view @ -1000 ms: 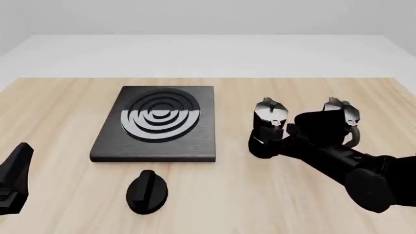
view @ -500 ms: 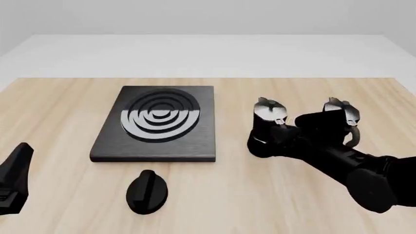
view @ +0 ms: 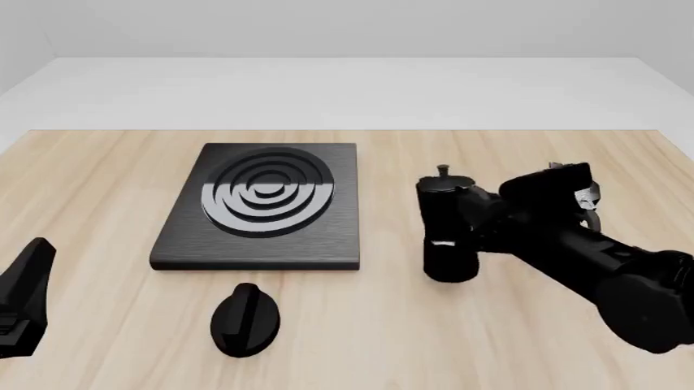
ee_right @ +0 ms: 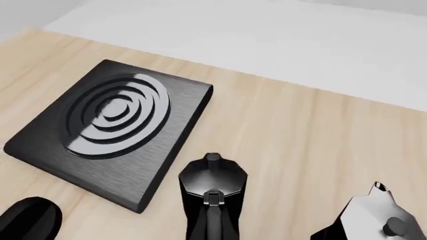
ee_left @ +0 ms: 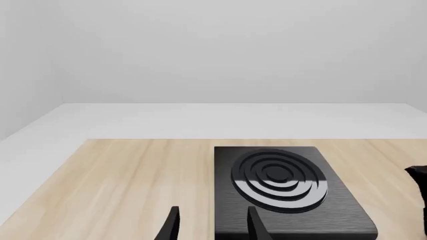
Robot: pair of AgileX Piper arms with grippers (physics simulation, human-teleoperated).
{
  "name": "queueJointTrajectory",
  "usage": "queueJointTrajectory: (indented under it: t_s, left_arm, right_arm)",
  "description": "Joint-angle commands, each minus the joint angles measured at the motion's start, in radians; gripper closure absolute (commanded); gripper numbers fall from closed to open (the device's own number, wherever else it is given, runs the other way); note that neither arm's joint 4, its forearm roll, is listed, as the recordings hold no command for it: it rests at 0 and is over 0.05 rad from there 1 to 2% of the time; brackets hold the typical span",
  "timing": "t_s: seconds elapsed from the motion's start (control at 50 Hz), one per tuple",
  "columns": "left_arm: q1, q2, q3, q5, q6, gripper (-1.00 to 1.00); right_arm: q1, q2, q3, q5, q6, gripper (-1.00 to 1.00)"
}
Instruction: Put both moka pots on the stove.
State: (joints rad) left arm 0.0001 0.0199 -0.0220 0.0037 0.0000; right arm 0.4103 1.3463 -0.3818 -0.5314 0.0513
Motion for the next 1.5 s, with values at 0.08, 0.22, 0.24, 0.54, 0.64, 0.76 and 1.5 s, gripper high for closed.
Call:
queueJointTrajectory:
  t_s: [0.08,0.22,0.24,0.54,0.64,0.76,1.5]
  left_arm:
    - [0.000,0.000,0.000,0.000,0.000,-1.00]
    - [0.000,0.001,0.000,0.000,0.000,-1.00]
    - [0.000,0.000,0.000,0.000,0.000,-1.00]
    - [0.000,0.000,0.000,0.000,0.000,-1.00]
    - [0.000,0.000,0.000,0.000,0.000,-1.00]
    - [0.000,0.000,0.000,0.000,0.000,-1.00]
    - [0.000,0.000,0.000,0.000,0.000,-1.00]
  right_arm:
    - [0.022,-0.115,-0.090,0.091,-0.050,1.00]
    - [0.060,-0.127,-0.169,0.141,-0.061,1.00]
    - [0.065,-0.124,-0.178,0.146,-0.064,1.00]
    - [0.103,-0.013,-0.413,0.184,-0.096,1.00]
    - [0.119,0.051,-0.514,0.192,-0.103,1.00]
    - [0.140,0.178,-0.676,0.220,-0.087,1.00]
    - [0.253,0.770,-1.450,0.417,-0.068,1.00]
